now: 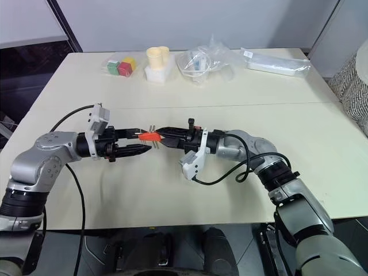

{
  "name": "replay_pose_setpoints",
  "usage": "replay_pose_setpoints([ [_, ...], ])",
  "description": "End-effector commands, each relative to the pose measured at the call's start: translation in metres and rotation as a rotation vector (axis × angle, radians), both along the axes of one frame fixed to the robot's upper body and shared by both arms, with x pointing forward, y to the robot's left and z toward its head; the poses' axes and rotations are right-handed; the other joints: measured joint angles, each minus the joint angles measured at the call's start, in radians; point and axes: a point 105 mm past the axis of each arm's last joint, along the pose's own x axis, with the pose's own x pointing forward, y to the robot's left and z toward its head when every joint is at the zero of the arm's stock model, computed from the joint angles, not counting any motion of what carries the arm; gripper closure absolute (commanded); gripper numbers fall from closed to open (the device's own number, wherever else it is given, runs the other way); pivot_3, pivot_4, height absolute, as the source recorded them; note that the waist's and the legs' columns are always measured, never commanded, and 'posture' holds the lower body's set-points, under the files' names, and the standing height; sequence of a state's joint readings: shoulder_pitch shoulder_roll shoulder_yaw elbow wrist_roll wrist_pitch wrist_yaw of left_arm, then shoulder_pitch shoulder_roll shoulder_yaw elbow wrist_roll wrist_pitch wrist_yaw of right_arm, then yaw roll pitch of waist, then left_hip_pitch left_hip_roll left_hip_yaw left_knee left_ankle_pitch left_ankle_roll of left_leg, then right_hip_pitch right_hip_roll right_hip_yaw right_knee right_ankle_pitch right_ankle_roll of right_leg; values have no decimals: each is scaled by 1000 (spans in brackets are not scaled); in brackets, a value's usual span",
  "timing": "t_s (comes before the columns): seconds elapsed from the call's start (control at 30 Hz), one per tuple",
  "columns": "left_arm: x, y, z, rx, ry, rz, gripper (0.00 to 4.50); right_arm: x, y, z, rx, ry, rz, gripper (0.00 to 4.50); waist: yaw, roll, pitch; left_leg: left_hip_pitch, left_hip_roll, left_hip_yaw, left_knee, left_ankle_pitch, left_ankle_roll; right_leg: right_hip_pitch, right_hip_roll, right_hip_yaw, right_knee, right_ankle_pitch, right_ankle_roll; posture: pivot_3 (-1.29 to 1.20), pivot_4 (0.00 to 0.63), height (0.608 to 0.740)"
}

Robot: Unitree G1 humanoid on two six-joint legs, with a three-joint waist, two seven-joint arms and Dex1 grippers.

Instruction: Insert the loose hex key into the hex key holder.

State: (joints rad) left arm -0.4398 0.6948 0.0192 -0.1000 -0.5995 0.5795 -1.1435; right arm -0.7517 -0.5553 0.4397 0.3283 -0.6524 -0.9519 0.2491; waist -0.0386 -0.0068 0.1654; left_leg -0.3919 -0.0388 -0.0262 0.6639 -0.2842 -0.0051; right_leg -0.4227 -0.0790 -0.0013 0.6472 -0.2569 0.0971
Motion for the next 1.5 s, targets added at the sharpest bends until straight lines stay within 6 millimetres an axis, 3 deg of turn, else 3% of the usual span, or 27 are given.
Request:
replay_pose_setpoints([
  [0.03,1,0,10,-23,-48,7,3432,-1,0,23,46,-51,17,3491,0,0,0,0,0,0,0,0,0,0,0,0,0,0,0,0,150,740],
  [0.1,2,0,11,-33,-48,9,4456,-2,0,22,45,-49,18,3491,1,0,0,0,0,0,0,0,0,0,0,0,0,0,0,0,150,740],
  [1.2,3,-9,12,-47,-65,12,4484,0,-4,11,5,42,-15,3491,1,0,0,0,0,0,1,0,0,0,0,0,0,0,0,0,150,740],
  [1.4,3,-9,12,-33,-75,6,4500,1,-5,12,8,52,-21,391,2,0,0,0,0,0,1,0,0,0,0,0,0,0,0,0,150,740],
  [1.43,4,-8,12,-30,-78,6,4500,1,-6,12,7,51,-23,73,2,0,0,0,0,0,1,0,0,0,0,0,0,0,0,0,150,740],
  [1.5,4,-7,12,-24,-82,11,4500,3,-8,12,4,57,-38,73,2,0,0,0,0,0,1,0,0,0,0,0,0,0,0,0,150,740],
])
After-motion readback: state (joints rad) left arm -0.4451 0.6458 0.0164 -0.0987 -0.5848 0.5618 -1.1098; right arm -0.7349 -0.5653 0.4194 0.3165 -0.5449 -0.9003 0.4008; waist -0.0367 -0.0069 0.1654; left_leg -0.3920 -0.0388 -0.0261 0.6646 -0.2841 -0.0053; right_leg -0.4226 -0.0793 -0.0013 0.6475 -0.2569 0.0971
